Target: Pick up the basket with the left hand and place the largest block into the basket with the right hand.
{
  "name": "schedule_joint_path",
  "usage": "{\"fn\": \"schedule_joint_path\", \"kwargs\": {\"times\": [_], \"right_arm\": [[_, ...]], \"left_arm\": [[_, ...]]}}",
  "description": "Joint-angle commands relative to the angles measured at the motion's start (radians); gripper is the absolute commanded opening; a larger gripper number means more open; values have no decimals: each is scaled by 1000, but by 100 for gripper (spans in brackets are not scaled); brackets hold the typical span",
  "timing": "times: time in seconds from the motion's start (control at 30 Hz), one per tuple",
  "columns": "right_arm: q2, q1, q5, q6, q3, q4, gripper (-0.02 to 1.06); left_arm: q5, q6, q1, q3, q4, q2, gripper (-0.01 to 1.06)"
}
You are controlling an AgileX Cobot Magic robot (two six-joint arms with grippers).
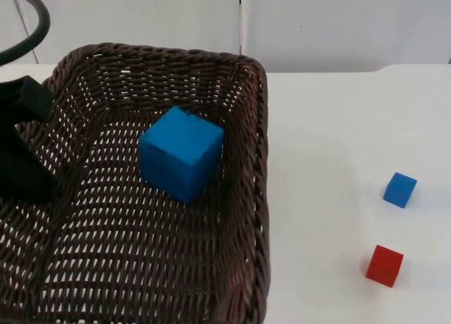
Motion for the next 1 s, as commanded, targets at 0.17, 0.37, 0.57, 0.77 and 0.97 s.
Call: {"fn": "schedule_joint_path", "kwargs": {"times": [0.17,0.37,0.57,0.77,0.97], "right_arm": [[-107,5,-75,11,134,-5,75],[-152,5,-87,23,165,-3,75],[-163,5,-87,23,165,2,75],[-169,5,-79,23,165,2,75],[-169,5,-64,23,165,2,75]], "left_arm": [[-66,34,-1,-4,-35,-12,0],[-93,149,-1,-4,-134,-8,0],[-129,208,-1,-4,-208,67,0],[-199,305,-1,-7,-320,204,0],[-190,490,-2,-68,-523,397,0]]}}
